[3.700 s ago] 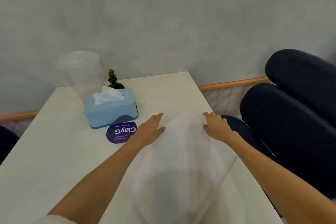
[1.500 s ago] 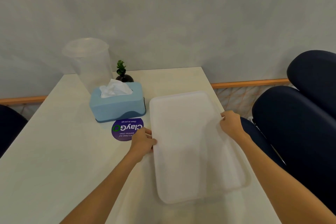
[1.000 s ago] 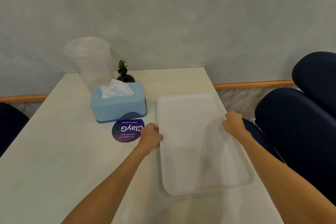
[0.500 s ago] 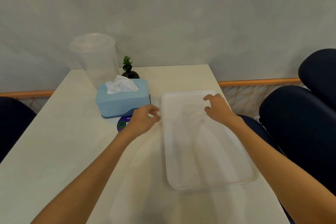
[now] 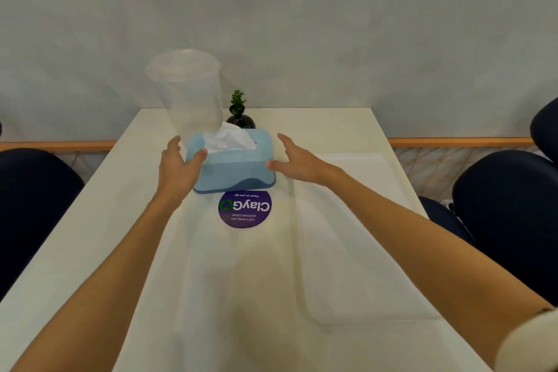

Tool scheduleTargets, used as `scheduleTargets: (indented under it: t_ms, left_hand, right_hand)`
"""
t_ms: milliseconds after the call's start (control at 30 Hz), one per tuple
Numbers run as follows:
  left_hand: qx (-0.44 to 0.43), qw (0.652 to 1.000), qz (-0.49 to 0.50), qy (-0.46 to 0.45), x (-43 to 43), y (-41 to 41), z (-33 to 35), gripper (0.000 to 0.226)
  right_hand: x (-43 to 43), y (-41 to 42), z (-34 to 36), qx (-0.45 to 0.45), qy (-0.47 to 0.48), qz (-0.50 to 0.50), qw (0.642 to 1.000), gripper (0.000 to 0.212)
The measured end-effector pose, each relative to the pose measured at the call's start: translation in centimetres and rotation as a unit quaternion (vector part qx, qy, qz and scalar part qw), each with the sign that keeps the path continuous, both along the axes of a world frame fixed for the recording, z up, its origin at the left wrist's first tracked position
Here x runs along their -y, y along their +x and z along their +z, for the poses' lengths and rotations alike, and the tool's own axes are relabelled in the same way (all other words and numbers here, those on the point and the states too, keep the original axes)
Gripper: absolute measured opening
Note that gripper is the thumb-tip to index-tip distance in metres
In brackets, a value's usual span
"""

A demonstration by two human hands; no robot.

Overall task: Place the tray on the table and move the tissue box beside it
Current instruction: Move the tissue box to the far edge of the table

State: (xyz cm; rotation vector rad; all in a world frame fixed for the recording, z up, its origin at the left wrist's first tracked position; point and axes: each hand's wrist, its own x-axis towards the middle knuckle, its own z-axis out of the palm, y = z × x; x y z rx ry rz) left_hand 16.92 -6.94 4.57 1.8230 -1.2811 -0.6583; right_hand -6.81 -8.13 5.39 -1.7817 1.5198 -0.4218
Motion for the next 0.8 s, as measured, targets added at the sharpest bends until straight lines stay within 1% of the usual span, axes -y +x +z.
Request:
scheduleTargets:
  t_ms: [100, 167, 233, 300, 367, 467, 600, 700, 800]
  left_hand:
    - [-0.108, 0.991, 0.022, 0.073, 1.3, 1.3, -1.8, 0.079]
    - [-0.154, 0.983, 0.030, 0.101, 2.0, 2.0, -2.8, 0.082]
    - [-0.176, 0.975, 0.017, 0.135, 2.5, 2.5, -3.8, 0.085]
    - [-0.182, 0.968, 0.003, 0.170, 3.0, 2.6, -4.4, 0.085]
    - [-0.193, 0.964, -0.006, 0.182, 3.4, 2.5, -4.6, 0.081]
    - [-0.215, 0.959, -0.013, 0.183, 3.9, 2.3, -4.9, 0.076]
    - [-0.228, 0.960, -0.033, 0.159, 3.5, 1.8, -5.2, 0.070]
    - [-0.246, 0.961, -0.041, 0.122, 2.9, 1.1, -4.8, 0.065]
    - [-0.264, 0.961, -0.039, 0.074, 2.6, 0.3, -3.9, 0.063]
  right_hand:
    - [1.1, 1.4, -0.9, 0.087, 0.083, -0.070, 0.990, 0.086]
    - [1.7, 2.0, -1.6, 0.139, 0.125, -0.116, 0.975, 0.083]
    - [2.2, 2.5, -2.4, 0.171, 0.149, -0.147, 0.963, 0.080]
    - [2.5, 3.0, -2.8, 0.183, 0.156, -0.157, 0.958, 0.075]
    - [2.7, 3.7, -2.9, 0.197, 0.158, -0.164, 0.954, 0.066]
    - [3.1, 4.3, -3.0, 0.202, 0.155, -0.178, 0.951, 0.060]
    - [3.0, 4.4, -3.2, 0.204, 0.153, -0.180, 0.950, 0.062]
    - [2.7, 4.1, -3.1, 0.242, 0.152, -0.174, 0.942, 0.064]
    - [2.8, 3.5, -2.3, 0.283, 0.123, -0.169, 0.936, 0.066]
